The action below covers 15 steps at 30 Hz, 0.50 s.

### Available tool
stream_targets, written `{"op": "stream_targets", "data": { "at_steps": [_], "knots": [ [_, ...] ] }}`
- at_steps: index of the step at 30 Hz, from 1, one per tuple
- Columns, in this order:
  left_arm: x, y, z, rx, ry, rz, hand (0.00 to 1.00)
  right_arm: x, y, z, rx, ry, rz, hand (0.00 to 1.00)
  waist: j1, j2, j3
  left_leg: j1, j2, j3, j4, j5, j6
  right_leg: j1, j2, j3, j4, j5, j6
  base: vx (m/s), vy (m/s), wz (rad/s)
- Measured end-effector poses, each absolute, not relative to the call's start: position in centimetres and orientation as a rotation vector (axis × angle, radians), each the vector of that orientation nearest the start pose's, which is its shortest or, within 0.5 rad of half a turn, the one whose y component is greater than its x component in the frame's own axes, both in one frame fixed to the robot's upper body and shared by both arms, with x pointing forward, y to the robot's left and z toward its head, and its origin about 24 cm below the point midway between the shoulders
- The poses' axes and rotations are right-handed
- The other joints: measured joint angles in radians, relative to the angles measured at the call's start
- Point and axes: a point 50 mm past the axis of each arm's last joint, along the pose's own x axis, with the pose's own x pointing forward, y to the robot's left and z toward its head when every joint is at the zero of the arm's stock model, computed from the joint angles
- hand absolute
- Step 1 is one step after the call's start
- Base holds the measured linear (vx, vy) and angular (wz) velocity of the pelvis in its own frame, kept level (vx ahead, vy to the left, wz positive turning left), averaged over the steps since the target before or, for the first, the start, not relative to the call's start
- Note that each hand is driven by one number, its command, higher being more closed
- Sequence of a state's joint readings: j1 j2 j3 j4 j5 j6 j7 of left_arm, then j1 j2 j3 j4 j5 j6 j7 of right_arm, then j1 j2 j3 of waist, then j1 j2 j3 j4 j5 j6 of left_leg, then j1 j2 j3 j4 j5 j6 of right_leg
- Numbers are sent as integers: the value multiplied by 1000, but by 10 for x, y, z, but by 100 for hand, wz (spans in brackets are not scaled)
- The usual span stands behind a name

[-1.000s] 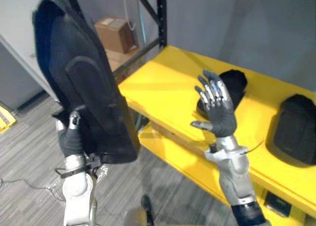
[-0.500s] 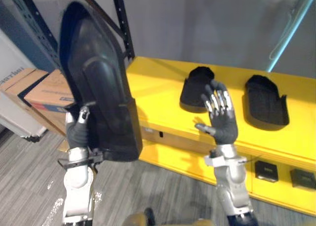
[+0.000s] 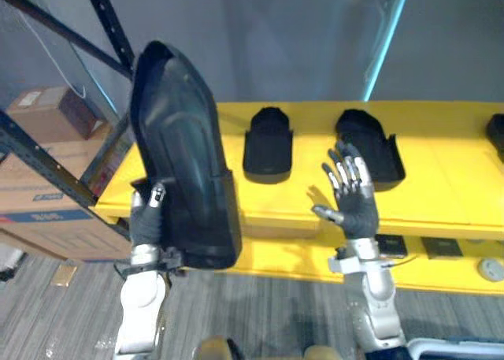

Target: Walk over and take plastic housings, then place them on the shelf

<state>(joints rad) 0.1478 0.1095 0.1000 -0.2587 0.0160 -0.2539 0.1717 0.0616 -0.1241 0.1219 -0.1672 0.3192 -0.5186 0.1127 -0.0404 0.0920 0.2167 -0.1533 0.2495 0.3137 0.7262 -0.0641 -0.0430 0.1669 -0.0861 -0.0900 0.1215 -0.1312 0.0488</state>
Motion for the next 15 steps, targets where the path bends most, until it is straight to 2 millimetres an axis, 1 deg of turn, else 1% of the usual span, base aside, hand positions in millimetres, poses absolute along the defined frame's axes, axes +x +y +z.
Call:
{"op": "stream_targets", "data": {
  "at_steps": [1, 2, 3, 4, 5, 6, 7, 8, 9, 10, 11, 12, 13, 14, 15],
  "knots": [
    [214, 204, 97, 134, -389, 279, 100, 223, -149, 113, 202, -626, 187, 0, 1, -1, 0, -2, -6, -12, -22, -17, -2, 2, -7, 16, 2, 1, 1, 151, -26, -54],
    [214, 205, 99, 137, -399, 284, 100, 224, -153, 118, 198, -657, 177, 0, -3, -1, -1, 2, -27, -59, -132, -39, -6, -12, -14, 43, 7, 2, 3, 115, 4, -50],
    [214, 205, 99, 137, -404, 284, 100, 226, -154, 120, 198, -669, 176, 0, -2, -4, -1, 10, -38, -85, -207, -38, -7, -22, -20, 62, 11, 2, 3, 100, 61, -66],
    [213, 205, 99, 138, -408, 285, 100, 228, -153, 124, 197, -687, 183, 0, 1, -13, -5, 18, -52, -146, -353, -34, -13, -47, -35, 95, 19, 2, 3, 86, 127, -78],
    [213, 205, 100, 139, -412, 286, 100, 230, -151, 128, 198, -702, 193, 0, 0, -21, -3, 18, -51, -202, -442, -28, -22, -65, -44, 132, 31, -5, 10, 116, 205, -88],
    [213, 207, 99, 141, -410, 291, 100, 232, -150, 130, 197, -710, 199, 0, 0, -23, -2, 20, -48, -228, -471, -23, -31, -70, -53, 152, 39, -11, 25, 113, 215, -73],
    [213, 208, 99, 144, -408, 296, 100, 233, -150, 131, 196, -713, 200, 0, 0, -25, -2, 30, -45, -232, -477, -23, -31, -71, -61, 171, 50, -20, 38, 133, 289, -80],
    [213, 212, 97, 149, -401, 312, 100, 234, -151, 132, 190, -716, 201, 0, 1, -20, -6, 51, -47, -221, -479, -22, -29, -74, -75, 202, 71, -36, 63, 142, 363, -78],
    [213, 213, 96, 147, -395, 322, 100, 233, -154, 130, 172, -708, 191, 0, -4, 11, -27, 67, -54, -221, -495, 7, -18, -78, -78, 206, 78, -47, 84, 138, 405, -69],
    [215, 213, 97, 151, -397, 319, 100, 233, -155, 128, 156, -700, 174, 0, -4, 19, -34, 77, -56, -222, -508, 11, -81, -79, -82, 210, 79, -51, 104, 127, 443, -38],
    [221, 216, 98, 172, -397, 311, 100, 230, -158, 118, 165, -653, 122, 0, -4, -27, -50, 93, -103, -199, -514, 16, -103, -80, -136, 197, 83, -46, 127, 103, 376, -28],
    [221, 223, 100, 197, -394, 324, 100, 227, -155, 112, 195, -631, 89, 0, 3, -63, -59, 108, -129, -173, -547, 21, -84, -85, -169, 153, 71, -9, 134, 92, 322, -27],
    [220, 229, 101, 210, -391, 340, 100, 227, -153, 111, 217, -629, 79, 0, 4, -79, -62, 118, -136, -158, -567, 27, -77, -89, -178, 134, 59, 15, 134, 77, 227, -39],
    [218, 239, 103, 232, -384, 379, 100, 227, -149, 113, 253, -639, 62, 0, 5, -92, -70, 124, -139, -138, -591, 35, -67, -95, -182, 87, 28, 67, 132, 72, 184, -35],
    [217, 244, 104, 241, -382, 403, 100, 227, -146, 115, 271, -648, 54, 0, 4, -104, -76, 126, -139, -131, -600, 37, -64, -92, -182, 53, 0, 102, 139, 65, 158, -35]
  ]
}}
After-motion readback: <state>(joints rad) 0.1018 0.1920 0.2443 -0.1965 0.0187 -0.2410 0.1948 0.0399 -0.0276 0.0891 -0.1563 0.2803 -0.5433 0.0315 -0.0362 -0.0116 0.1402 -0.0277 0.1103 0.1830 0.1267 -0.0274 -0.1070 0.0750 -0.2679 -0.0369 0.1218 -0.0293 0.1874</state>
